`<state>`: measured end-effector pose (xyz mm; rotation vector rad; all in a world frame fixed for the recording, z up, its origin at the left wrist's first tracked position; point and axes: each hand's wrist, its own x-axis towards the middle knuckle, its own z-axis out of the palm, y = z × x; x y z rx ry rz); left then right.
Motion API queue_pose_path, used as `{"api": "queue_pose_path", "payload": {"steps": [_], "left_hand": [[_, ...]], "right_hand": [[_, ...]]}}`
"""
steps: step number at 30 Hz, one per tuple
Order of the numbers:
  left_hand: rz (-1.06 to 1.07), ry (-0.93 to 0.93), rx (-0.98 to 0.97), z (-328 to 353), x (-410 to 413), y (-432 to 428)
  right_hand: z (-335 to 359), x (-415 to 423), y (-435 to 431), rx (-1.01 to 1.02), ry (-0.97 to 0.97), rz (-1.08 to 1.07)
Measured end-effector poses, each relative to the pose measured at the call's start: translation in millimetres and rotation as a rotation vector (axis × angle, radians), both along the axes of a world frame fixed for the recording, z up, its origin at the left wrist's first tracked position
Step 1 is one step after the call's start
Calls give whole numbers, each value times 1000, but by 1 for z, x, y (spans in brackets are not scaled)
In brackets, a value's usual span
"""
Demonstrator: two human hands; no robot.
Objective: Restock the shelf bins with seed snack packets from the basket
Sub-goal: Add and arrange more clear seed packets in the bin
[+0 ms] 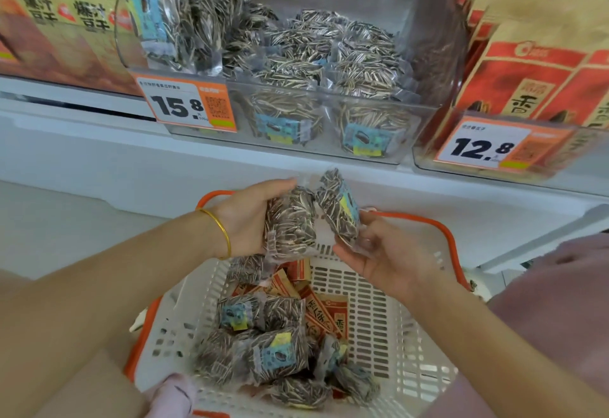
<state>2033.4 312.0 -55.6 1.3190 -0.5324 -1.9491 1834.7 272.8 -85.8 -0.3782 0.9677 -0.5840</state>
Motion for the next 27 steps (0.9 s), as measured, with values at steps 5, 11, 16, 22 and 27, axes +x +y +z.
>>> {"api": "queue_pose_path", "payload": {"steps": [5, 11, 16, 22, 27], "left_hand": [[50, -106, -30, -4, -6, 3], [235, 28, 46, -10, 10, 7], [207, 76, 15, -7, 17, 9], [155, 78, 3, -8, 20, 10], [89, 50, -61, 0, 19, 14]], "right_hand": [[0, 0, 4, -49, -75, 57], [3, 5, 7, -104, -82, 47], [2, 10, 12, -141, -87, 97], [7, 15, 17, -238, -160, 273], [9, 18, 18, -276, -103, 310]]}}
